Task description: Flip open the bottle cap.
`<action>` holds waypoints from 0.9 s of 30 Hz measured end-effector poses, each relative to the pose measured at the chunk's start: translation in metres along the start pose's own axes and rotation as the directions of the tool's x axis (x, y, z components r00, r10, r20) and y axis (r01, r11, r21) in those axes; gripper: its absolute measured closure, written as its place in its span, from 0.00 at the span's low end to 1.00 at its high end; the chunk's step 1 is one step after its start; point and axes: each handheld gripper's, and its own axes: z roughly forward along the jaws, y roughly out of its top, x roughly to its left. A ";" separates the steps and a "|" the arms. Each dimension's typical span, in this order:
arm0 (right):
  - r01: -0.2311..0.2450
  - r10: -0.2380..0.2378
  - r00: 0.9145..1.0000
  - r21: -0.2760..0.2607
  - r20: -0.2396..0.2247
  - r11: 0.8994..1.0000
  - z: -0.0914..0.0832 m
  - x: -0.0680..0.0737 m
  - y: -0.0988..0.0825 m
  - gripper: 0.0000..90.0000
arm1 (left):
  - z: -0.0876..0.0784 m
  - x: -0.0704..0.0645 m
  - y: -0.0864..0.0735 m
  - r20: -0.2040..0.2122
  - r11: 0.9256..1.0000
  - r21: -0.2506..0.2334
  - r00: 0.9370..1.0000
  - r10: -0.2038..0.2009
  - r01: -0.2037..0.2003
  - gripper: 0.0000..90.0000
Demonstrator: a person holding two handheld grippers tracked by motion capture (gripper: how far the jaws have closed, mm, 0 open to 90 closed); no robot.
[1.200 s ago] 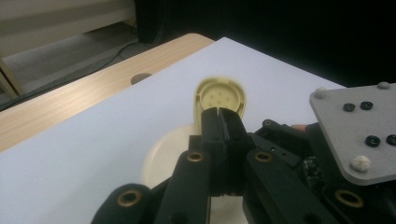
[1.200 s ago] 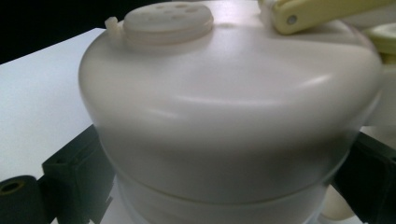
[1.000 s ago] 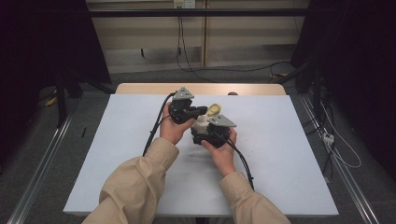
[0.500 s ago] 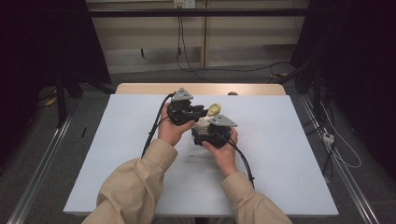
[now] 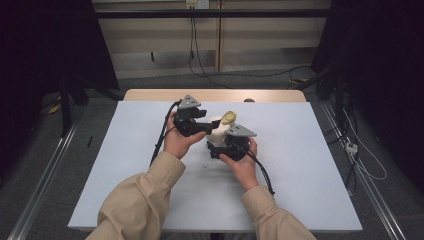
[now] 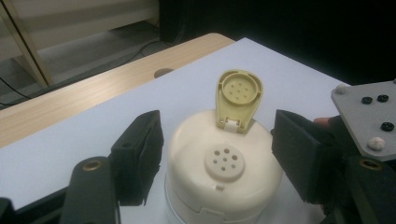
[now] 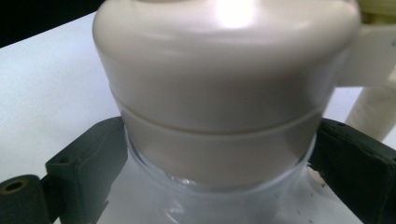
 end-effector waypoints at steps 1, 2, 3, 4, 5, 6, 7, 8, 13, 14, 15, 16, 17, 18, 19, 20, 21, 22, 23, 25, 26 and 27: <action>-0.004 0.004 1.000 0.000 -0.003 1.000 -0.001 -0.001 -0.001 0.06 | 0.000 0.000 0.000 -0.001 1.000 -0.001 1.000 -0.003 0.003 0.34; -0.010 0.010 1.000 -0.004 -0.006 1.000 -0.003 -0.002 -0.001 0.06 | -0.001 0.000 -0.001 0.002 1.000 -0.005 1.000 -0.009 0.009 0.32; -0.013 0.013 1.000 -0.004 -0.008 1.000 -0.004 -0.003 -0.002 0.06 | -0.001 0.000 -0.002 0.000 1.000 -0.003 1.000 -0.008 0.008 0.31; -0.012 0.012 1.000 -0.003 -0.008 1.000 -0.006 -0.004 -0.002 0.06 | -0.002 0.000 -0.003 0.000 1.000 -0.003 1.000 -0.006 0.006 0.30; -0.012 0.012 1.000 0.000 -0.010 1.000 -0.007 -0.004 -0.003 0.06 | -0.002 0.000 -0.004 -0.001 1.000 -0.004 1.000 -0.007 0.007 0.29; -0.012 0.012 1.000 -0.001 -0.011 1.000 -0.009 -0.005 -0.003 0.06 | -0.003 0.001 -0.004 0.000 1.000 -0.002 1.000 -0.013 0.013 0.28; -0.010 0.010 1.000 -0.003 -0.011 1.000 -0.010 -0.005 -0.003 0.06 | -0.003 0.001 -0.005 0.002 1.000 -0.004 1.000 -0.015 0.016 0.26; -0.008 0.008 1.000 -0.005 -0.013 1.000 -0.012 -0.006 -0.003 0.06 | -0.004 0.001 -0.005 0.006 1.000 -0.004 1.000 -0.019 0.019 0.25; -0.017 0.016 1.000 -0.018 -0.026 1.000 -0.017 -0.007 -0.001 0.07 | -0.009 0.002 -0.007 0.006 1.000 -0.017 1.000 -0.023 0.023 0.22; -0.012 0.012 0.999 -0.023 -0.035 1.000 -0.018 -0.007 -0.001 0.07 | -0.010 0.002 -0.008 0.010 0.999 -0.017 1.000 -0.027 0.027 0.20; -0.010 0.009 0.999 -0.021 -0.035 1.000 -0.020 -0.007 0.000 0.07 | -0.012 0.002 -0.008 0.011 1.000 -0.016 1.000 -0.027 0.027 0.19; -0.007 0.006 0.999 -0.022 -0.041 1.000 -0.021 -0.007 0.000 0.07 | -0.014 0.003 -0.009 0.012 0.999 -0.021 1.000 -0.025 0.025 0.19; -0.006 0.005 0.999 -0.023 -0.046 1.000 -0.023 -0.006 0.001 0.07 | -0.016 0.003 -0.011 0.013 0.999 -0.021 1.000 -0.027 0.027 0.18; 0.001 -0.002 0.999 -0.024 -0.049 1.000 -0.025 -0.006 0.001 0.07 | -0.018 0.004 -0.012 0.013 0.999 -0.024 0.999 -0.033 0.033 0.17; 0.009 -0.010 0.999 -0.023 -0.050 1.000 -0.027 -0.006 0.001 0.07 | -0.020 0.005 -0.013 0.015 0.999 -0.023 0.999 -0.035 0.035 0.17; 0.016 -0.017 0.999 -0.025 -0.051 1.000 -0.028 -0.007 0.001 0.07 | -0.022 0.006 -0.015 0.016 0.999 -0.026 0.999 -0.040 0.040 0.16; 0.013 -0.014 0.998 -0.027 -0.056 1.000 -0.030 -0.007 0.001 0.07 | -0.024 0.007 -0.016 0.018 0.999 -0.024 0.999 -0.047 0.048 0.15; 0.006 -0.008 0.998 -0.027 -0.062 1.000 -0.032 -0.008 0.001 0.07 | -0.026 0.008 -0.018 0.023 0.998 -0.027 0.998 -0.053 0.054 0.14; 0.004 -0.005 0.998 -0.026 -0.065 1.000 -0.033 -0.009 0.001 0.07 | -0.028 0.008 -0.020 0.023 0.998 -0.030 0.998 -0.055 0.055 0.13; 0.011 -0.013 0.997 -0.024 -0.073 1.000 -0.038 -0.011 0.000 0.07 | -0.033 0.009 -0.023 0.026 0.998 -0.031 0.998 -0.051 0.052 0.13; 0.010 -0.011 0.997 -0.020 -0.077 1.000 -0.040 -0.011 0.000 0.07 | -0.035 0.010 -0.025 0.024 0.998 -0.030 0.999 -0.048 0.049 0.13; 0.010 -0.012 0.996 -0.020 -0.085 1.000 -0.042 -0.012 0.000 0.07 | -0.037 0.011 -0.027 0.026 0.998 -0.031 0.998 -0.048 0.049 0.13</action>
